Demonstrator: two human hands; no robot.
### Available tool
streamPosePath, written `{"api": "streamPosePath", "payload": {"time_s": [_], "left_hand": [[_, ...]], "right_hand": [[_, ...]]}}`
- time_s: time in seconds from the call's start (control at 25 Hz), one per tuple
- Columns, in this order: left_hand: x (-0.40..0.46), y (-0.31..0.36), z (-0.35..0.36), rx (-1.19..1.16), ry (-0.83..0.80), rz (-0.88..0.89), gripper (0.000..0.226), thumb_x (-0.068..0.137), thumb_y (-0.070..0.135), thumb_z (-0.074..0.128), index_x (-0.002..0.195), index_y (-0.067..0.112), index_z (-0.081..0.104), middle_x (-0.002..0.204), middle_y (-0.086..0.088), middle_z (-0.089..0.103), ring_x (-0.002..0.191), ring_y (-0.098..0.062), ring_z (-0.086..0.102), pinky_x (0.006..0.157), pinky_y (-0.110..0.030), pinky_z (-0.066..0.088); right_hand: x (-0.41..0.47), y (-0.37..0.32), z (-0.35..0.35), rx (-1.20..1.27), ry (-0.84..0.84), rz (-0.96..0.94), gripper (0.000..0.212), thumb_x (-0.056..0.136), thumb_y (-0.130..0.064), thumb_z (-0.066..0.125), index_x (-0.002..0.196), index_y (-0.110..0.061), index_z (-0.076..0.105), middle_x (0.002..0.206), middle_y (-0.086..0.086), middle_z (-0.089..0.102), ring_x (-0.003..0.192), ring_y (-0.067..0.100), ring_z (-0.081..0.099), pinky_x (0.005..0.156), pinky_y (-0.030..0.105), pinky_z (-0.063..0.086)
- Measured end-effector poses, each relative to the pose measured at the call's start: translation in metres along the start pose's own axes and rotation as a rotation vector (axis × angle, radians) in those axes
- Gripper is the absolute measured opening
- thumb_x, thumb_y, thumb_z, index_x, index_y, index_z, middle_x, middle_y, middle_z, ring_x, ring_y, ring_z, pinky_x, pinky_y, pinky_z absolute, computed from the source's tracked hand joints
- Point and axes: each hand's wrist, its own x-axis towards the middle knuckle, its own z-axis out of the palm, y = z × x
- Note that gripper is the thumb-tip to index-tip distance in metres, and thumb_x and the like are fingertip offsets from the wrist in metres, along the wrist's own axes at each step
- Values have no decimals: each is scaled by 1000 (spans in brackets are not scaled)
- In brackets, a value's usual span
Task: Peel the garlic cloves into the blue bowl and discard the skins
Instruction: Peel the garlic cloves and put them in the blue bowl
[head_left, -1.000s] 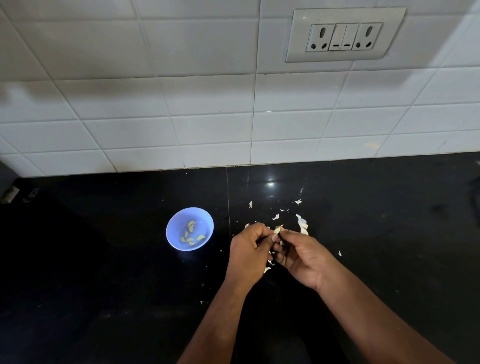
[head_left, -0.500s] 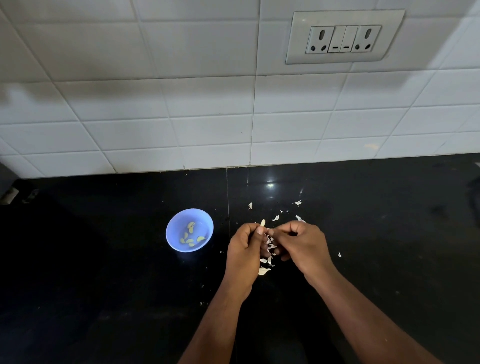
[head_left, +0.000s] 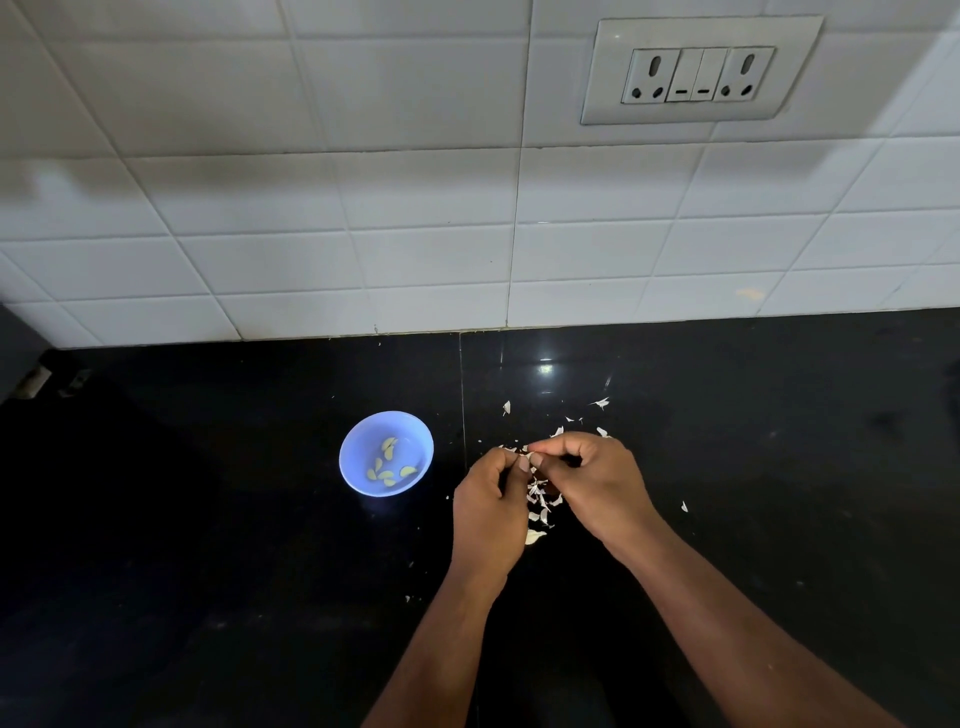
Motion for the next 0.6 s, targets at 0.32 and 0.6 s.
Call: {"api": "streamPosePath", "payload": {"time_s": [0.32, 0.6], "left_hand": [[-4, 0, 2, 73, 132, -67, 23, 95, 15, 65, 73, 20, 61, 68, 4, 64, 59, -3, 51, 59, -25, 45], [-1, 5, -3, -44, 140, -177, 41, 100, 31, 61, 61, 21, 52, 52, 9, 51, 54, -12, 47, 57, -44, 49]], "right_hand": [[-17, 19, 25, -378, 114, -274, 15, 94, -11, 70, 102, -20, 78, 92, -11, 65, 82, 7, 64, 71, 27, 52], [-11, 17, 17, 265, 63, 149, 11, 96, -10, 72, 101, -16, 80, 90, 5, 80, 83, 18, 75, 80, 37, 62]]}}
